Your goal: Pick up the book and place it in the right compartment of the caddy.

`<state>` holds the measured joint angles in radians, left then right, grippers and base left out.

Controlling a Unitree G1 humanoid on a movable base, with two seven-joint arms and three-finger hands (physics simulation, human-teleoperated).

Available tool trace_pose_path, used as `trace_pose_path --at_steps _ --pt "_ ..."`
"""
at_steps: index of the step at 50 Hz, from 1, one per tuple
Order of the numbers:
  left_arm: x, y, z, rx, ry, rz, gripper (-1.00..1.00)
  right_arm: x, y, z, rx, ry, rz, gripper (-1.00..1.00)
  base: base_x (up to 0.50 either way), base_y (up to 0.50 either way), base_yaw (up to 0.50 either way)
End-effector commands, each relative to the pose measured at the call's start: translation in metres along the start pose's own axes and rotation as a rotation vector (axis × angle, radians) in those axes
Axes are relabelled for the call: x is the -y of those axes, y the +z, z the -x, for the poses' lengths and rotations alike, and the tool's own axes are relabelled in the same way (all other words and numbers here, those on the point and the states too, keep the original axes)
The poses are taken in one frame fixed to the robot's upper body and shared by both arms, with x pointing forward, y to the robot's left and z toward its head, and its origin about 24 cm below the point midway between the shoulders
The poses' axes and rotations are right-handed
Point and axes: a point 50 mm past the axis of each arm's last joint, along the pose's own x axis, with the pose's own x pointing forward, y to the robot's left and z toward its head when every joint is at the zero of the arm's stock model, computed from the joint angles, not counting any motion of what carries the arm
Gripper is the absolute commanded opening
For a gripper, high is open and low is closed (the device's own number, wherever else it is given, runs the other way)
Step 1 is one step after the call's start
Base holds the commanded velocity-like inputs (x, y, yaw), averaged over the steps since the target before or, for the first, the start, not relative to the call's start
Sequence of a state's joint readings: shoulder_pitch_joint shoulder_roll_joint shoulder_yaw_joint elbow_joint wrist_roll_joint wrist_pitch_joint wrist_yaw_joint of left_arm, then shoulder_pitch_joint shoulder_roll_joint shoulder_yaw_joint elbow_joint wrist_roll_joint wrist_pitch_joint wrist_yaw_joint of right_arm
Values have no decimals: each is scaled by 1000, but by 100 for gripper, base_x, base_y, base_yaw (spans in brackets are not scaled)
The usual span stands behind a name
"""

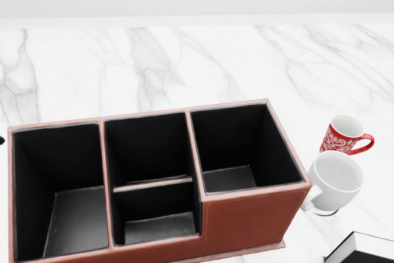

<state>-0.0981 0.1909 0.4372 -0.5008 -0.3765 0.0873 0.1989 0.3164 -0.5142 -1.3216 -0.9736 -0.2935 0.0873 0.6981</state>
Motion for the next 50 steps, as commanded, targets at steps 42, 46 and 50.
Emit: trace_pose_path --at_steps 42,46,50 --pt "1 1 1 6 -4 -1 100 -82 -61 22 -467 202 -206 100 0 0 0" --pt "1 0 1 2 -5 -1 100 -89 -63 23 -481 228 -223 100 0 0 0" --pt "1 0 1 0 -5 -2 100 -86 -62 20 -468 220 -204 100 0 0 0"
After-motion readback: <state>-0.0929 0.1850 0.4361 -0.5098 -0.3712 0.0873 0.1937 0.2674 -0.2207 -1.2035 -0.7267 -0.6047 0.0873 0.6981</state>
